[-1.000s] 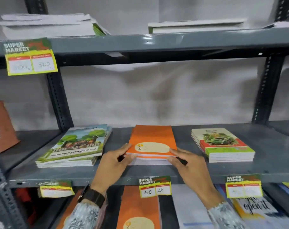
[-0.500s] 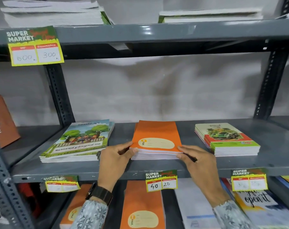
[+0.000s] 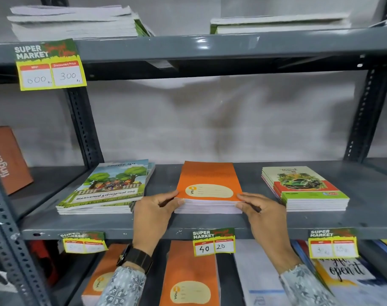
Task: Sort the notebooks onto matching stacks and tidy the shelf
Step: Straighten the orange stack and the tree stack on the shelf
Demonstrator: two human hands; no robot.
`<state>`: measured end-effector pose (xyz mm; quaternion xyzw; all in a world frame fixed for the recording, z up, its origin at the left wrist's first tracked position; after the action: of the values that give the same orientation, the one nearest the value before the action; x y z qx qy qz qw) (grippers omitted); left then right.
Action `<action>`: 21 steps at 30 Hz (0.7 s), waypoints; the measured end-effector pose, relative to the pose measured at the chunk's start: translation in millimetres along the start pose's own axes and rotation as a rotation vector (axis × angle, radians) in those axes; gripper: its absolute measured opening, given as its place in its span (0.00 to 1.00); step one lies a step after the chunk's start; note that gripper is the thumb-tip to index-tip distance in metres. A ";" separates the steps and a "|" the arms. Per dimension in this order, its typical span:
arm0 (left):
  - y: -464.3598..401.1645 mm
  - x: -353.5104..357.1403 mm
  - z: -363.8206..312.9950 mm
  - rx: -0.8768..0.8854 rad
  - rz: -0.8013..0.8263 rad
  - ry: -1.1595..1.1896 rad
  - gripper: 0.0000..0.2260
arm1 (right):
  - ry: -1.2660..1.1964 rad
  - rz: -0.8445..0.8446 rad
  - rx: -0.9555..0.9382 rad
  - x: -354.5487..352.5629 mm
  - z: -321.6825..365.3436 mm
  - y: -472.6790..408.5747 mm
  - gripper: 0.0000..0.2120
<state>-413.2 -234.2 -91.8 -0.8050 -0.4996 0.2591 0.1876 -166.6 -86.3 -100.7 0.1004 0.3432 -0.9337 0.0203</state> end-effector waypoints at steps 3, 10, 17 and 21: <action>-0.8 0.5 1.2 -0.021 0.003 0.006 0.13 | 0.048 0.004 -0.010 1.4 2.3 0.4 0.12; -5.0 0.6 4.4 -0.059 0.070 -0.015 0.13 | 0.072 -0.009 0.017 2.1 5.7 1.0 0.12; -1.3 0.3 1.6 -0.036 -0.009 -0.036 0.12 | 0.118 -0.018 0.038 2.4 7.2 1.5 0.13; -0.8 0.5 0.2 -0.033 -0.026 -0.038 0.12 | 0.138 -0.025 0.027 1.8 11.2 3.1 0.13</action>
<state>-413.8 -233.5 -91.7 -0.7964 -0.5176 0.2636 0.1681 -170.0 -95.8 -94.7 0.1605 0.3324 -0.9292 -0.0165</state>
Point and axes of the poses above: each hand's wrist, its own y-axis away from the middle knuckle, its own x-axis out of the palm, z = x × y, the point moved 3 cm from there along -y, towards the middle knuckle, and after that the axes turned 8 degrees about -z, right-handed, at the moved point
